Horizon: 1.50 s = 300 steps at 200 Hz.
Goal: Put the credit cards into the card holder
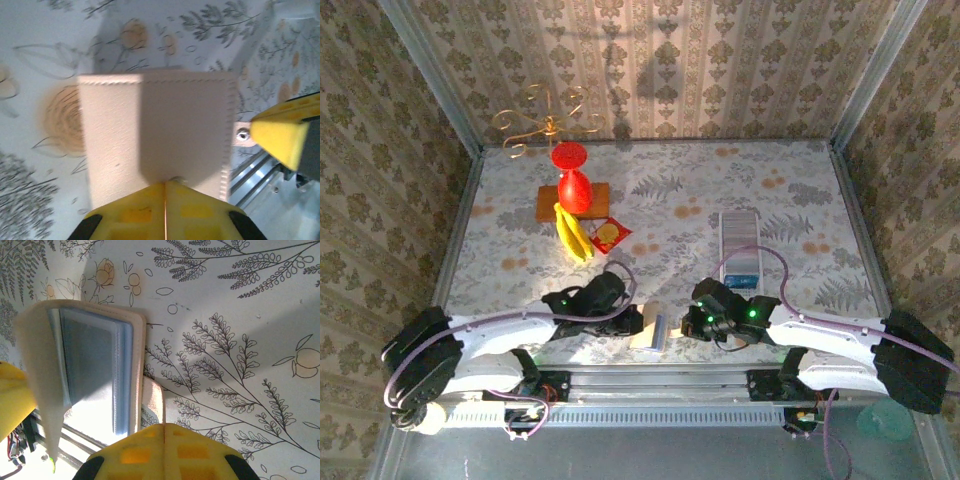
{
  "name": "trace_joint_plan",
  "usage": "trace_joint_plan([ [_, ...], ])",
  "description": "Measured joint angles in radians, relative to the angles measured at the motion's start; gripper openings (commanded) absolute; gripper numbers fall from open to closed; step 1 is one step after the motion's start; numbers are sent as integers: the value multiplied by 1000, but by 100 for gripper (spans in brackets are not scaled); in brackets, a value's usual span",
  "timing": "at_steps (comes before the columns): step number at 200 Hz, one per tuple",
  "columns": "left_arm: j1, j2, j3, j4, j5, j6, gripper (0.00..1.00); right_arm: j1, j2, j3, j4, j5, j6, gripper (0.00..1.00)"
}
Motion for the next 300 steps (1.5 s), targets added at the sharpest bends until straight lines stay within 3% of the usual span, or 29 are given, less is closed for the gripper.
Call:
trace_joint_plan([
  [63,0,-51,-72,-33,-29,-18,5,0,0,0,3,0,0,0],
  [135,-8,51,-24,-1,-6,-18,5,1,31,47,16,-4,-5,0],
  [242,-1,45,23,-1,5,-1,8,11,137,115,40,-19,-11,0],
  [300,7,103,23,3,21,7,3,11,138,118,40,-19,-11,0],
])
